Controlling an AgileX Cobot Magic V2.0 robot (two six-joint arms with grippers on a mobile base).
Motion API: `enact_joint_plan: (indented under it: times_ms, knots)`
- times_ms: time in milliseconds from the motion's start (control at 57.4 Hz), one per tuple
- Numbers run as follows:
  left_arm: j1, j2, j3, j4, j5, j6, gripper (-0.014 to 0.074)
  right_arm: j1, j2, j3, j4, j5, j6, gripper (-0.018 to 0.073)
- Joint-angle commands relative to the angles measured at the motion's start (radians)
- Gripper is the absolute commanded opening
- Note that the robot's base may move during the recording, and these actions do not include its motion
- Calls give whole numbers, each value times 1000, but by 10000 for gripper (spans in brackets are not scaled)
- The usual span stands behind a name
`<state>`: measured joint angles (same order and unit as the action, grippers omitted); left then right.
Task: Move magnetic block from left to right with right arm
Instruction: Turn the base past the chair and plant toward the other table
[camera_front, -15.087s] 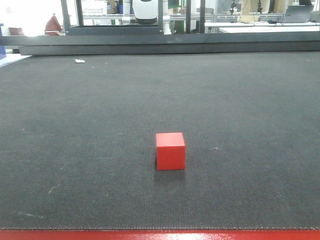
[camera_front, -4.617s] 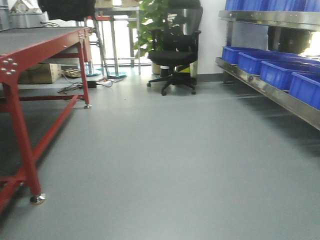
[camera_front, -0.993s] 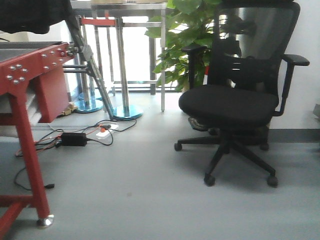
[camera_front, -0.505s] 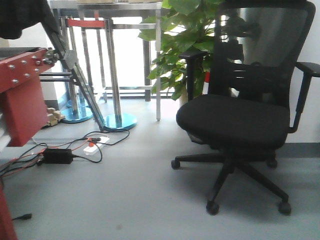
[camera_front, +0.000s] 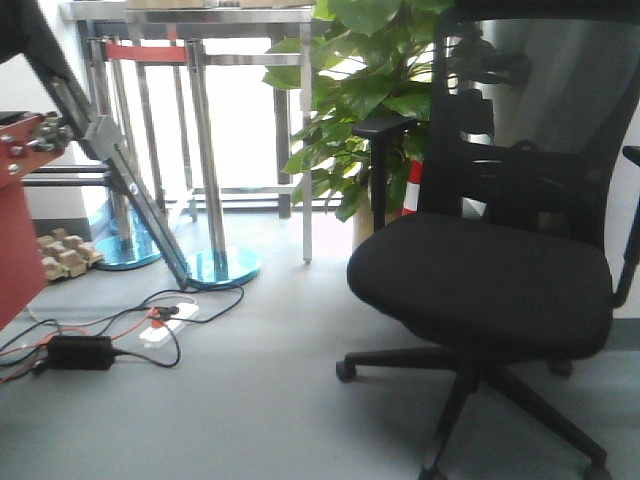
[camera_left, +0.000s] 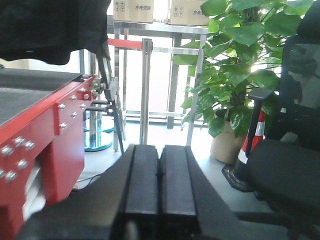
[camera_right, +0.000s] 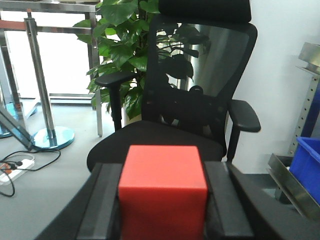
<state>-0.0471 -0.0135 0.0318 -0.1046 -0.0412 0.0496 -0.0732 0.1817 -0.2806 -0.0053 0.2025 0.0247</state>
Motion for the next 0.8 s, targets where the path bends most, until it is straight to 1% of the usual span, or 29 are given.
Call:
enact_joint_plan:
  times_ms: [0, 784]
  knots:
    - [-6, -7, 1, -5, -91, 2, -126, -7, 14, -30, -12, -87, -5, 253]
    - [-6, -7, 1, -5, -91, 2, -126, -7, 14, -30, -12, -87, -5, 253]
